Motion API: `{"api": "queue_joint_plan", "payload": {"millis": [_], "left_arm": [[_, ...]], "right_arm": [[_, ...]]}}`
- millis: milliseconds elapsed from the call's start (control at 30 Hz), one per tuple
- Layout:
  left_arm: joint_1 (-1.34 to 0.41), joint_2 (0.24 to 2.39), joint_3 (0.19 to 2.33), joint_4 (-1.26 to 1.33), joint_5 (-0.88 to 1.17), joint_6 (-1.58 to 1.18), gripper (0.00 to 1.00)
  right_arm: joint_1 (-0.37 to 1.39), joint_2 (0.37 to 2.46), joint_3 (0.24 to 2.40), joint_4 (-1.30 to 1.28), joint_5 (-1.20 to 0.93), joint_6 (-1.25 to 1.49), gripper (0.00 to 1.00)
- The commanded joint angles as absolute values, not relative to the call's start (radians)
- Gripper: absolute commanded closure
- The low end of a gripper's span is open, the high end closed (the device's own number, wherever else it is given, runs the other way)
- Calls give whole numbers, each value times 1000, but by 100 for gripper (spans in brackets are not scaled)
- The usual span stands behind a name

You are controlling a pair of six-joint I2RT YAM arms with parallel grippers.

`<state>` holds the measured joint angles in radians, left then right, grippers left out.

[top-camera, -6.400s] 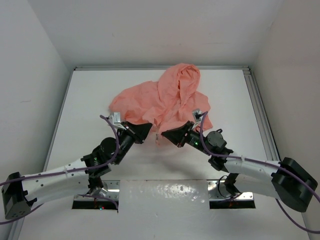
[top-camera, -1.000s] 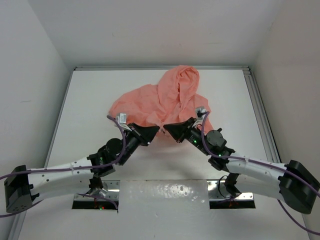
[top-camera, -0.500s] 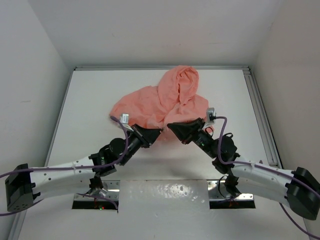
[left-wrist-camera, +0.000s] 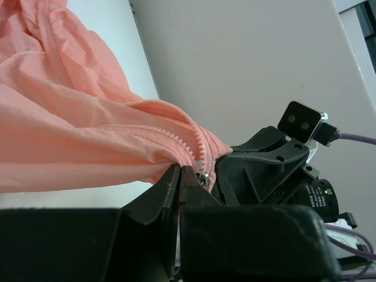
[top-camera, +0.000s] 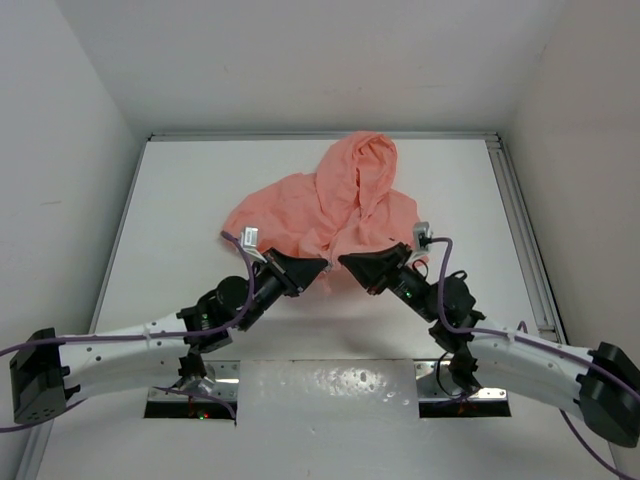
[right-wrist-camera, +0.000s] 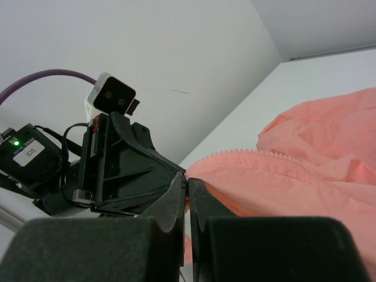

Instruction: Zip up the jacket

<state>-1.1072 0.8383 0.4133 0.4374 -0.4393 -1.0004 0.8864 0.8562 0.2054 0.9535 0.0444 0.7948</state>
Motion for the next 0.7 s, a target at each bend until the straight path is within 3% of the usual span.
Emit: {"api": "queue_joint_plan", "payload": {"millis": [0, 667], "left_arm": [[-1118, 801, 417, 488, -419, -1014, 100], [-1117, 798, 419, 479, -445, -1005, 100]], "right_arm": [[893, 790, 215, 913, 29, 821, 100], [899, 730, 189, 903, 3, 827, 100]]}}
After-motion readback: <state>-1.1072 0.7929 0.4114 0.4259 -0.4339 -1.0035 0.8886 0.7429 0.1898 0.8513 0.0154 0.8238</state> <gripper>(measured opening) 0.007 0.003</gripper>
